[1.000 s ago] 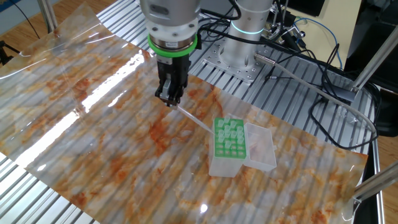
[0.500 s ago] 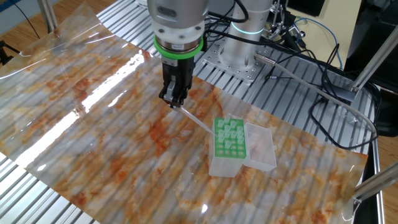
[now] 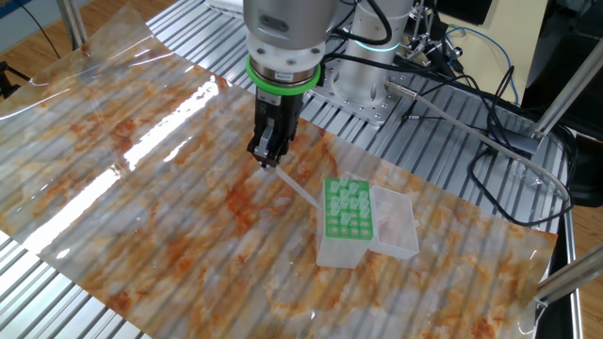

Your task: Insert a large pipette tip into the holder for large pipette tips

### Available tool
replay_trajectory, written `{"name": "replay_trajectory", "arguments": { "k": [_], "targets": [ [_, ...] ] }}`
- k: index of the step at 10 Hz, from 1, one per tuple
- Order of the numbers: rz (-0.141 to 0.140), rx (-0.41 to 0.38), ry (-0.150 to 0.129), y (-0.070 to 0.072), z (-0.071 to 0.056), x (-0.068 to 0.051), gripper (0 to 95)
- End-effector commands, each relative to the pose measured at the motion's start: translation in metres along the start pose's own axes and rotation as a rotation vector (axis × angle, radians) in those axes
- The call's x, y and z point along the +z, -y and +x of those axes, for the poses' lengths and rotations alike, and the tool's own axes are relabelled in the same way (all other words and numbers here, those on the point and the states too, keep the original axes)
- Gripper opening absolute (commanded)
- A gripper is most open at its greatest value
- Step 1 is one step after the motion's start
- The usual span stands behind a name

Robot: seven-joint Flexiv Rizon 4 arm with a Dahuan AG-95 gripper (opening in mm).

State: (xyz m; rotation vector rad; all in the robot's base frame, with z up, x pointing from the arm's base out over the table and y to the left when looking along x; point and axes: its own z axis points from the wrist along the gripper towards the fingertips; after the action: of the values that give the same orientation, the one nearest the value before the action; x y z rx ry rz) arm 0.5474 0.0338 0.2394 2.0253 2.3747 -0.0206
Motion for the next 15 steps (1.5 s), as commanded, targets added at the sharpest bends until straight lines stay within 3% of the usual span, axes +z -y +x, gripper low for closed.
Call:
{"name": "replay_trajectory", "arguments": {
  "k": [1,8,12,15],
  "targets": [
    [-0.007,0.015,0.001,0.0,0.001,0.0,0.0],
    [-0.01,0.05,0.011,-0.011,0.01,0.0,0.0],
    [-0.02,0.039,0.052,-0.012,0.011,0.002,0.0],
    [-0.041,0.067,0.052,-0.012,0.011,0.002,0.0]
  ]
}}
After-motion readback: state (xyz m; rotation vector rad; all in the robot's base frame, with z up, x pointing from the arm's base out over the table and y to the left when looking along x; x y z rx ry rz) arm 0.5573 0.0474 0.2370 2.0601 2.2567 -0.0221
